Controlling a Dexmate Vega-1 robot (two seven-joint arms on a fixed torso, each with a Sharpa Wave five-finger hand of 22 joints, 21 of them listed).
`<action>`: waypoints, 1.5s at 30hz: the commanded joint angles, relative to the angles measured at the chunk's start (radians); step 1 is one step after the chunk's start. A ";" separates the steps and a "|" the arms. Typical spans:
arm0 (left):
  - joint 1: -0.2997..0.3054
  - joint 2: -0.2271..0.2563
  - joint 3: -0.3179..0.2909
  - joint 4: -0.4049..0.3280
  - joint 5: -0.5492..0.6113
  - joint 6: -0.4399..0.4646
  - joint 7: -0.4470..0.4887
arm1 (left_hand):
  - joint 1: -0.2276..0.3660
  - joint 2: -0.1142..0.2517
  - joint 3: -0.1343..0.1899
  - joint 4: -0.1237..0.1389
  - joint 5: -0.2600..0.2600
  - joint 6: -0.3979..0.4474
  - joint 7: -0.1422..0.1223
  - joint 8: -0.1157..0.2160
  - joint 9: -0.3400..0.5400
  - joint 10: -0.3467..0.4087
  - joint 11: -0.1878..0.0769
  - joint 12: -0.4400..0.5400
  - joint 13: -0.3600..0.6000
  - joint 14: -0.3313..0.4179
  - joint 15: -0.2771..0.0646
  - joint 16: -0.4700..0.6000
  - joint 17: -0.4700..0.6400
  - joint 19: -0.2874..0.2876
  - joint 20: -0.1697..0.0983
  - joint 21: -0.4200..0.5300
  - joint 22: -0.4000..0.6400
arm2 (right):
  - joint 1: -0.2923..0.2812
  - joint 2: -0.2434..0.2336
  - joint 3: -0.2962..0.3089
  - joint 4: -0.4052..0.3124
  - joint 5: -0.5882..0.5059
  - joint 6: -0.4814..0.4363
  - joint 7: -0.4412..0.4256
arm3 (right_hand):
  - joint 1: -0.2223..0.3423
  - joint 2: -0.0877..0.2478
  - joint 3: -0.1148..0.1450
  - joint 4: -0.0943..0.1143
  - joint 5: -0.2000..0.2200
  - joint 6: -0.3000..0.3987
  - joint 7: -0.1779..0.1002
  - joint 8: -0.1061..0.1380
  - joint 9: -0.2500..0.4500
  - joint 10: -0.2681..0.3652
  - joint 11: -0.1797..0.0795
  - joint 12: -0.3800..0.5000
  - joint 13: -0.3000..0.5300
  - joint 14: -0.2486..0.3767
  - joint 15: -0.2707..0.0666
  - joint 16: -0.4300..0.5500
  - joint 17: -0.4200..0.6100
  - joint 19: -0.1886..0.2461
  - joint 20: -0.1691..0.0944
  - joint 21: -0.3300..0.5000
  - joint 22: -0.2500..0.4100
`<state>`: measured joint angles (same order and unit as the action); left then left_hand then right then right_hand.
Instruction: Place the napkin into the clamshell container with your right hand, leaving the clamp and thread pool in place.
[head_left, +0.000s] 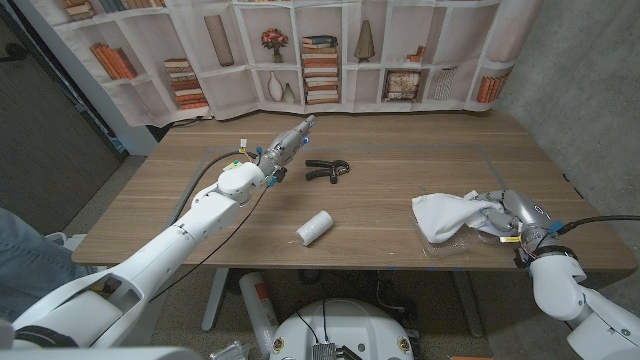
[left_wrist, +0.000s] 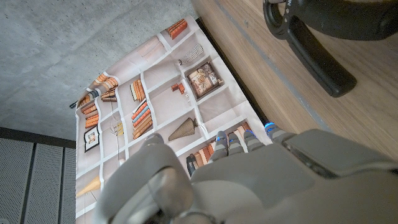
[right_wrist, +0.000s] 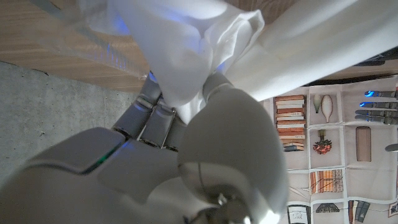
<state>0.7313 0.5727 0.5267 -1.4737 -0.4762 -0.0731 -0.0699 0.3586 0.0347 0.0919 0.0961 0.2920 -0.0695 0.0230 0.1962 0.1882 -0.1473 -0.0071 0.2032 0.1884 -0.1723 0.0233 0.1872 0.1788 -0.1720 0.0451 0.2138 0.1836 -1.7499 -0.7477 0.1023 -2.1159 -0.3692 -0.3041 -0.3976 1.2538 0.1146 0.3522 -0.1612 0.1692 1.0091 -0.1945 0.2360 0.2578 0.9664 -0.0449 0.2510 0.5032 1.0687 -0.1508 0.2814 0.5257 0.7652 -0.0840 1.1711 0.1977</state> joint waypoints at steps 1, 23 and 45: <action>0.006 0.003 0.003 -0.014 0.002 0.011 0.006 | -0.001 0.008 -0.008 0.002 -0.001 -0.003 0.002 0.002 0.002 -0.008 -0.001 0.002 0.001 -0.050 0.003 0.000 0.004 -0.131 0.010 -0.004 0.004 | 0.013 -0.033 -0.029 0.020 0.033 -0.009 0.004 | 0.000 0.006 0.024 0.015 0.004 0.009 0.003 -0.001 0.000 0.099 -0.097 0.001 0.004 0.029 -0.070 0.003 0.005 -0.007 -0.148 -0.005 0.001; -0.005 -0.009 0.009 0.024 -0.003 -0.002 -0.016 | 0.001 0.010 -0.012 0.001 -0.002 0.000 0.003 0.004 0.002 -0.006 -0.001 0.003 0.001 -0.050 0.003 0.000 0.004 -0.132 0.011 -0.004 0.004 | 0.017 -0.080 -0.068 0.004 0.063 -0.071 -0.015 | -0.008 0.003 0.028 0.015 0.005 0.006 0.002 -0.003 0.002 0.078 -0.093 -0.010 0.002 -0.001 -0.068 -0.012 0.000 -0.022 -0.148 -0.007 0.001; -0.015 -0.021 0.011 0.059 -0.008 -0.029 -0.038 | 0.002 0.012 -0.016 0.001 -0.002 0.004 0.003 0.005 0.002 -0.004 -0.002 0.003 0.001 -0.049 0.003 0.001 0.004 -0.134 0.013 -0.005 0.005 | -0.024 -0.120 -0.055 -0.095 0.038 -0.205 0.006 | -0.229 -0.100 -0.038 0.074 0.019 -0.300 -0.012 -0.051 0.003 -0.217 -0.066 -0.058 -0.066 -0.241 -0.063 -0.088 -0.042 -0.097 -0.117 -0.113 -0.029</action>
<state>0.7187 0.5553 0.5365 -1.4248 -0.4827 -0.0943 -0.1020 0.3585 0.0347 0.0838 0.0966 0.2921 -0.0659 0.0267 0.1962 0.1883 -0.1473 -0.0071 0.2032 0.1884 -0.1722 0.0233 0.1872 0.1788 -0.1703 0.0541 0.2138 0.1836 -1.7582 -0.8472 0.0432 -2.1665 -0.3109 -0.4341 -0.4078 1.0601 0.0329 0.3266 -0.0949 0.1780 0.7470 -0.1987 0.1848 0.2599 0.7874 -0.1011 0.1952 0.4427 0.8614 -0.1168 0.1964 0.4887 0.6754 -0.0624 1.0800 0.1698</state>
